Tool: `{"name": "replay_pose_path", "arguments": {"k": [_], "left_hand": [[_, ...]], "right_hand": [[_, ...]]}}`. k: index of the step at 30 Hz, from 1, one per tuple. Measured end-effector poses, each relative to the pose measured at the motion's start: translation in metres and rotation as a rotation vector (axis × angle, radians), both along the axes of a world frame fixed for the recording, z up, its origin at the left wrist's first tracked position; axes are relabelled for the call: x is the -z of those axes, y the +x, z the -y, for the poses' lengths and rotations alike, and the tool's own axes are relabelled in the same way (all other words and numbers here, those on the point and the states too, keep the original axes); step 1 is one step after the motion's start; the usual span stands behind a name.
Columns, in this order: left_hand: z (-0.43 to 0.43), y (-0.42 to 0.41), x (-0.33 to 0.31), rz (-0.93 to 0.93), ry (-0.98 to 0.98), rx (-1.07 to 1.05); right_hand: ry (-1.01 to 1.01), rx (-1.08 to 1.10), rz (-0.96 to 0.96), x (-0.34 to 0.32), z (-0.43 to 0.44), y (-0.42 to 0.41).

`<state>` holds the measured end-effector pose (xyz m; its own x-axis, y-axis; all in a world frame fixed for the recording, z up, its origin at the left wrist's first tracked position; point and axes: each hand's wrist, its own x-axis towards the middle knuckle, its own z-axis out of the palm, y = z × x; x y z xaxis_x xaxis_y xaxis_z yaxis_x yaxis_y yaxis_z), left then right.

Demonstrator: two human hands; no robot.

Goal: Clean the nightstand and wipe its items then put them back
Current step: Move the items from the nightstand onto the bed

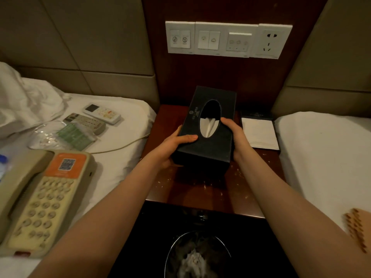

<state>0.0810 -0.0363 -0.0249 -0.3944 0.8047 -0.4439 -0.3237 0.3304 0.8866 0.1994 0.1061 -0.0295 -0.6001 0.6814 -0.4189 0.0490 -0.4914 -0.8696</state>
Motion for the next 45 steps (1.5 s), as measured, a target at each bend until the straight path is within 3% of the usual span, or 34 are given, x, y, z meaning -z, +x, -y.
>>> {"name": "replay_pose_path", "arguments": {"k": [10,15,22,29,38,45], "left_hand": [[0.098,-0.013,-0.052,-0.121,-0.010,-0.177],[0.142,-0.013,-0.077,-0.105,-0.059,-0.355],[0.222,-0.029,-0.079,-0.235,-0.152,-0.647],[0.304,-0.029,-0.086,-0.224,-0.234,-0.869],[0.396,-0.021,-0.088,-0.261,-0.253,-1.205],[0.458,-0.005,-0.077,-0.247,-0.279,-1.354]], "right_hand": [[-0.060,-0.064,-0.010,-0.030,0.089,-0.043],[-0.034,-0.217,-0.018,-0.043,0.145,-0.062],[0.017,-0.454,-0.024,-0.055,0.227,-0.089],[0.068,-0.746,0.057,-0.067,0.293,-0.108],[0.280,-1.191,0.194,-0.076,0.357,-0.113],[0.213,-1.269,0.125,-0.056,0.426,-0.112]]}}
